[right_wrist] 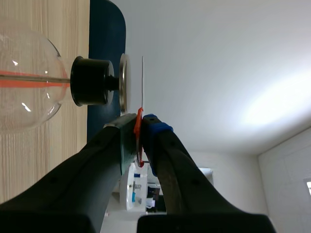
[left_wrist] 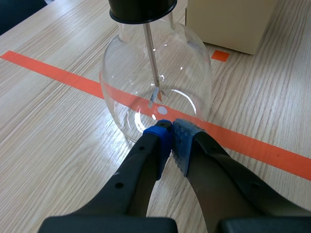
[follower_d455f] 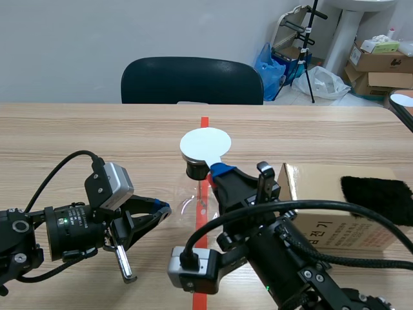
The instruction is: Do the electroscope experiment
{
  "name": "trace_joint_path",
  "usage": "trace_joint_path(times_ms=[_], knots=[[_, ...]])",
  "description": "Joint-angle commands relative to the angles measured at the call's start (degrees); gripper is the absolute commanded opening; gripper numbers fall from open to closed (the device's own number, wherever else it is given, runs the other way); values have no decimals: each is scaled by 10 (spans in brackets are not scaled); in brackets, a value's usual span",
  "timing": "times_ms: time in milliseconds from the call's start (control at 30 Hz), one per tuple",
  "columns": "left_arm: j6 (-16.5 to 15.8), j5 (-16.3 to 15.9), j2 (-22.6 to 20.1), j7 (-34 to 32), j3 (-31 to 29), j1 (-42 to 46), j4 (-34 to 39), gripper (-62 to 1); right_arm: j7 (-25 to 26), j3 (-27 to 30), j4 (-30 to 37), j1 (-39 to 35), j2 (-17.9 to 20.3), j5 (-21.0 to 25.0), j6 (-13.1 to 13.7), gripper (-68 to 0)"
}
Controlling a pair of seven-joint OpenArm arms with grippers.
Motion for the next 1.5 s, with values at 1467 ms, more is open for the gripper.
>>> trace_joint_path(times_ms=[1467], knots=[[1,-8,3,-10,-2,-5,10,-583,-184,2,5,8,1,0,-6,-665]])
